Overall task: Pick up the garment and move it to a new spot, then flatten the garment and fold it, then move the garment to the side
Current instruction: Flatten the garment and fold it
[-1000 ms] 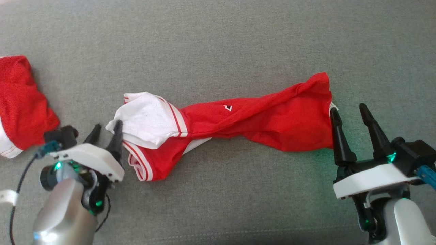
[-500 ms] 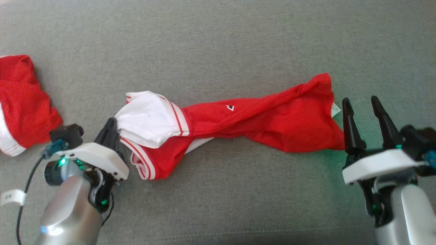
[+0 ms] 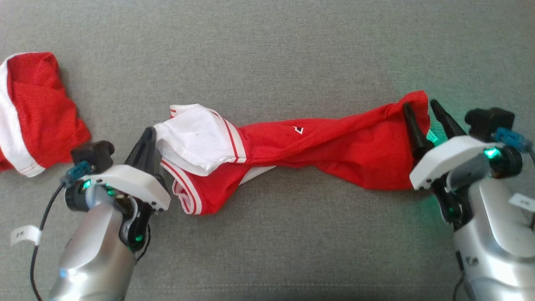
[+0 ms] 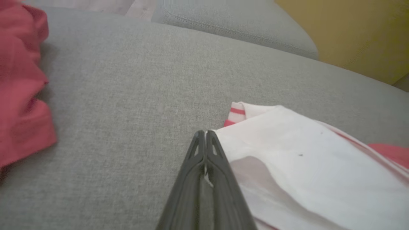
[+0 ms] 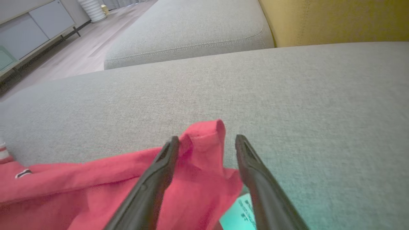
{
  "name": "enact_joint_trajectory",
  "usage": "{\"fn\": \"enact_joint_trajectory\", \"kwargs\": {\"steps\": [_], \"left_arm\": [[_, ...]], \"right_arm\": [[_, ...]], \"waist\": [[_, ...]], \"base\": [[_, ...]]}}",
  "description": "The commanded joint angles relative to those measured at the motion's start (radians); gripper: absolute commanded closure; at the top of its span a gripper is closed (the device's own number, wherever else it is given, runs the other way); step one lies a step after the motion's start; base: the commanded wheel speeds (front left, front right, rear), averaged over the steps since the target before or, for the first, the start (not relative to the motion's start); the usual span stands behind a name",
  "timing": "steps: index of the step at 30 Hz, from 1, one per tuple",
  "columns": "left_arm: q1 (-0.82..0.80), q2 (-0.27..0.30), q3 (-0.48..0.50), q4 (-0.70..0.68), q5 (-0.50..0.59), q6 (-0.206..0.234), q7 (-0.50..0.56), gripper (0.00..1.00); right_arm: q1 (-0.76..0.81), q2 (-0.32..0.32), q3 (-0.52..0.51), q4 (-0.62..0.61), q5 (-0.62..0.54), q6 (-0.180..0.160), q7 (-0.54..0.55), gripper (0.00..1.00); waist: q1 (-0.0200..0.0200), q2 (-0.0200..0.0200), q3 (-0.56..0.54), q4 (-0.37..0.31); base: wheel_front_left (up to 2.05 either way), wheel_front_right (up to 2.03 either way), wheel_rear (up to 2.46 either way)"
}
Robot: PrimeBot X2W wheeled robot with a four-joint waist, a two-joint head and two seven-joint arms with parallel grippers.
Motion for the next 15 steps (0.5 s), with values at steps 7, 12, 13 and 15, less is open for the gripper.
{"fn": "enact_joint_trajectory", "kwargs": {"steps": [7, 12, 13, 15], "left_arm": [[-0.026, 0.052, 0.056, -0.171, 0.035, 0.023, -0.026, 1.00], [-0.001, 0.076, 0.095, -0.371, 0.061, 0.064, -0.029, 1.00], [0.002, 0.080, 0.102, -0.418, 0.067, 0.074, -0.029, 1.00], [0.006, 0.086, 0.117, -0.513, 0.075, 0.089, -0.029, 1.00]], "right_arm": [[-0.061, -0.039, 0.056, -0.072, 0.050, -0.001, -0.062, 1.00], [-0.039, -0.056, 0.042, -0.206, 0.057, -0.001, -0.104, 1.00], [-0.033, -0.060, 0.035, -0.239, 0.056, -0.001, -0.108, 1.00], [-0.021, -0.064, 0.018, -0.308, 0.051, -0.001, -0.109, 1.00]], "waist": [[0.0000, 0.0000, -0.008, -0.003], [0.0000, 0.0000, -0.029, -0.011], [0.0000, 0.0000, -0.034, -0.013], [0.0000, 0.0000, -0.046, -0.016]], "base": [[0.00, 0.00, 0.00], [0.00, 0.00, 0.00], [0.00, 0.00, 0.00], [0.00, 0.00, 0.00]]}}
